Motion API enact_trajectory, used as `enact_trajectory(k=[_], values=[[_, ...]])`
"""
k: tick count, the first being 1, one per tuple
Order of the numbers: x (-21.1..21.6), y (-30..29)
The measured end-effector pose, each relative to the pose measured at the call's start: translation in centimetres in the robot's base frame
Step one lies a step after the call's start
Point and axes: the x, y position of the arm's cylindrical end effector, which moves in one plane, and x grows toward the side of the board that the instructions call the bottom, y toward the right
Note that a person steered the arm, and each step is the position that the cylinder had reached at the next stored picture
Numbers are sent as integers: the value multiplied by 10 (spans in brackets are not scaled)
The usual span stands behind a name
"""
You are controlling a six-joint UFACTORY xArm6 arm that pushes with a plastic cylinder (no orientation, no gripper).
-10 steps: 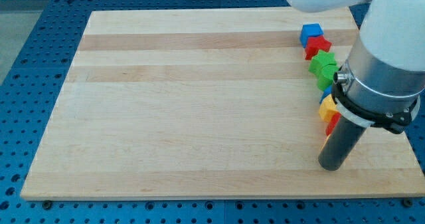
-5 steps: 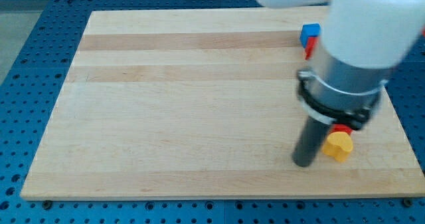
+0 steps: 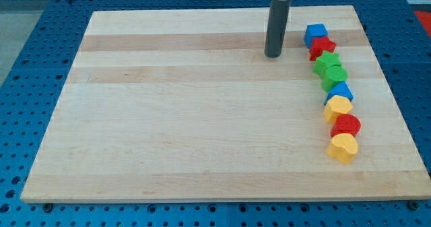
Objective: Push the blue cube right a bit
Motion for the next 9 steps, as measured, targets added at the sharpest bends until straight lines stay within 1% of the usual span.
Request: enact_trajectory(k=[1,3,5,7,9], values=[[-20,16],[-23,43],[-36,44],[-37,48],[-37,88]])
